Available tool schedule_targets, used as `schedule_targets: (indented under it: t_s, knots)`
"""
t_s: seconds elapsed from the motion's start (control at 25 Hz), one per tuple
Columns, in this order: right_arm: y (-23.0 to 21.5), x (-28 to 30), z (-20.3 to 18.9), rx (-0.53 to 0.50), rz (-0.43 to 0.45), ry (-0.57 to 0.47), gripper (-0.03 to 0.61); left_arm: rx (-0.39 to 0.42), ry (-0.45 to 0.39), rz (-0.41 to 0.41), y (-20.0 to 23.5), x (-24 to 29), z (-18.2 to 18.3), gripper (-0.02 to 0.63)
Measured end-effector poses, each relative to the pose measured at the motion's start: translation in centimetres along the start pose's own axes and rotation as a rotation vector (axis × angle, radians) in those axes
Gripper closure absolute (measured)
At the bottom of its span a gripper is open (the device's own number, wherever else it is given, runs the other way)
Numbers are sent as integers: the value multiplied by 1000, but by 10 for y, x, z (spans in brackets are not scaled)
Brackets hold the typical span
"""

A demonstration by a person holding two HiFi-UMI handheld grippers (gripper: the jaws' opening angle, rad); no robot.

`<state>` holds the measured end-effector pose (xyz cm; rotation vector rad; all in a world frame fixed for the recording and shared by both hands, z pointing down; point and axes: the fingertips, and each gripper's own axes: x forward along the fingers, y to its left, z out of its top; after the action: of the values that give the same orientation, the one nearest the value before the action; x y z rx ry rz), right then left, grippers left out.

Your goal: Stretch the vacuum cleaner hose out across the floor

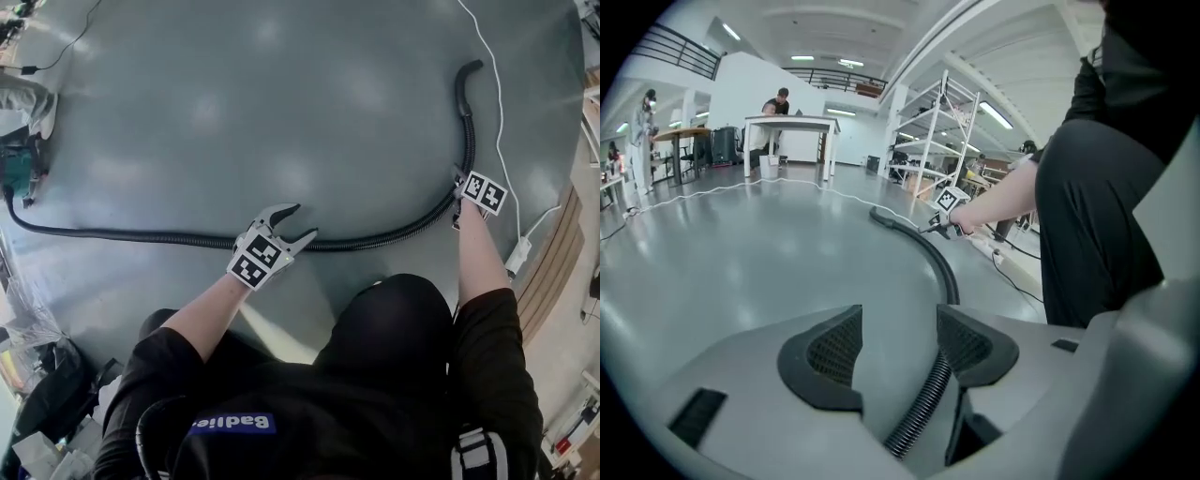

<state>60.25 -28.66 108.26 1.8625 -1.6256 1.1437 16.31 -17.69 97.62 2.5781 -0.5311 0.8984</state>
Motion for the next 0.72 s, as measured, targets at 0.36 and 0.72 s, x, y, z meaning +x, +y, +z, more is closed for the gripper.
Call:
schedule_targets:
  t_s: [0.36,0.72]
  knots:
    - [341,-13,69,-379,562,-127,328,-57,-245,84,68,-95,55,368]
    - [588,-81,135,-614,815,-116,328,-14,-485,158,152,-269,150,368]
